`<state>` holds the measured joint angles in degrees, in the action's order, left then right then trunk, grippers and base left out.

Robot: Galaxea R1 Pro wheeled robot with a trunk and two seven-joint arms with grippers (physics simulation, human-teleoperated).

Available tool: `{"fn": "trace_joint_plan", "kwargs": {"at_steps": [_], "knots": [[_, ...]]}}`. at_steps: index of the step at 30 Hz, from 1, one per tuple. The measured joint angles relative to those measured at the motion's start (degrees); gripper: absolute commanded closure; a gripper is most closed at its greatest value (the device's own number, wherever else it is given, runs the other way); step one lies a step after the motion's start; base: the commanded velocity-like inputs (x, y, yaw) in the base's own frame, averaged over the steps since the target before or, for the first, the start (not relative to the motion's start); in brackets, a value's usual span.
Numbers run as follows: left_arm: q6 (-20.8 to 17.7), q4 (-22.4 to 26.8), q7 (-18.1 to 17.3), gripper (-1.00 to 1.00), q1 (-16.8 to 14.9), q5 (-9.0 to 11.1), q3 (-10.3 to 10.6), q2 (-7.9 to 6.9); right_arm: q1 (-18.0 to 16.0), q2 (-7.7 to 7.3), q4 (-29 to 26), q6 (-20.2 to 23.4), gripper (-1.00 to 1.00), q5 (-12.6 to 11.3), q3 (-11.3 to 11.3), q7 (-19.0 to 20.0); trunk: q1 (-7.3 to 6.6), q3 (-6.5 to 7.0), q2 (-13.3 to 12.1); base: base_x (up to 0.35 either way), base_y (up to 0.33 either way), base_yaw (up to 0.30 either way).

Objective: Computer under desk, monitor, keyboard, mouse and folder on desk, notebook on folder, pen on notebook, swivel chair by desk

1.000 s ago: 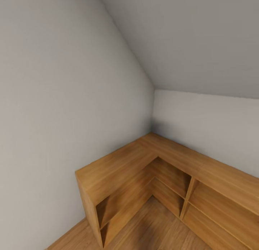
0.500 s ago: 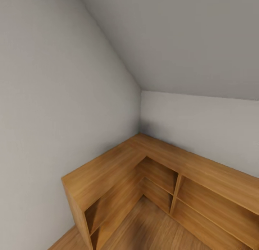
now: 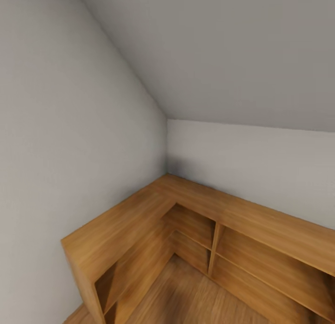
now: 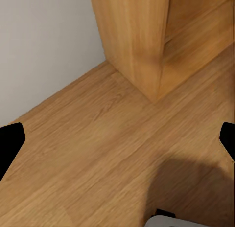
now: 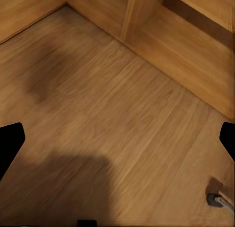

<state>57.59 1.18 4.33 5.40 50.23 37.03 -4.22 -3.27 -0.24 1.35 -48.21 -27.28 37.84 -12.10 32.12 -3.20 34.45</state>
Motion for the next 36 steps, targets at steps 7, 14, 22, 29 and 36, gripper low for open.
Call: {"fn": "trace_joint_plan", "kwargs": {"at_steps": [7, 14, 22, 29, 36], "knots": [[-0.02, 0.02, 0.04, -1.0, 0.03, 0.02, 0.01, 0.03, 0.0, 0.0, 0.0, 0.11, -1.0, -0.03, -0.01, 0.0, 0.0, 0.02, 0.0, 0.0, 0.0, -0.27], [-0.11, 0.02, 0.04, -1.0, 0.03, 0.07, 0.01, 0.03, 0.0, 0.03, 0.0, 0.48, -1.0, -0.01, -0.01, 0.0, 0.0, 0.02, 0.0, 0.0, 0.0, -0.274], [-0.13, 0.02, 0.06, -1.0, 0.03, 0.08, -0.07, 0.03, 0.0, -0.06, 0.0, 0.46, -1.0, -0.02, -0.04, 0.0, -0.03, 0.01, 0.01, 0.145, 0.0, -0.274], [-0.31, 0.02, 0.05, -1.0, 0.03, 0.05, -0.01, 0.05, 0.0, -0.22, 0.0, 0.39, -1.0, -1.55, -0.15, 0.03, -0.03, 0.01, 0.01, 0.312, 0.0, -0.274], [-0.32, 0.02, 0.04, -1.0, 0.03, 0.04, 0.01, 0.07, 0.0, -0.23, -0.02, 0.29, -1.0, -4.09, -0.11, 0.11, -0.03, 0.01, 0.01, 0.321, 0.001, -0.274]]}}
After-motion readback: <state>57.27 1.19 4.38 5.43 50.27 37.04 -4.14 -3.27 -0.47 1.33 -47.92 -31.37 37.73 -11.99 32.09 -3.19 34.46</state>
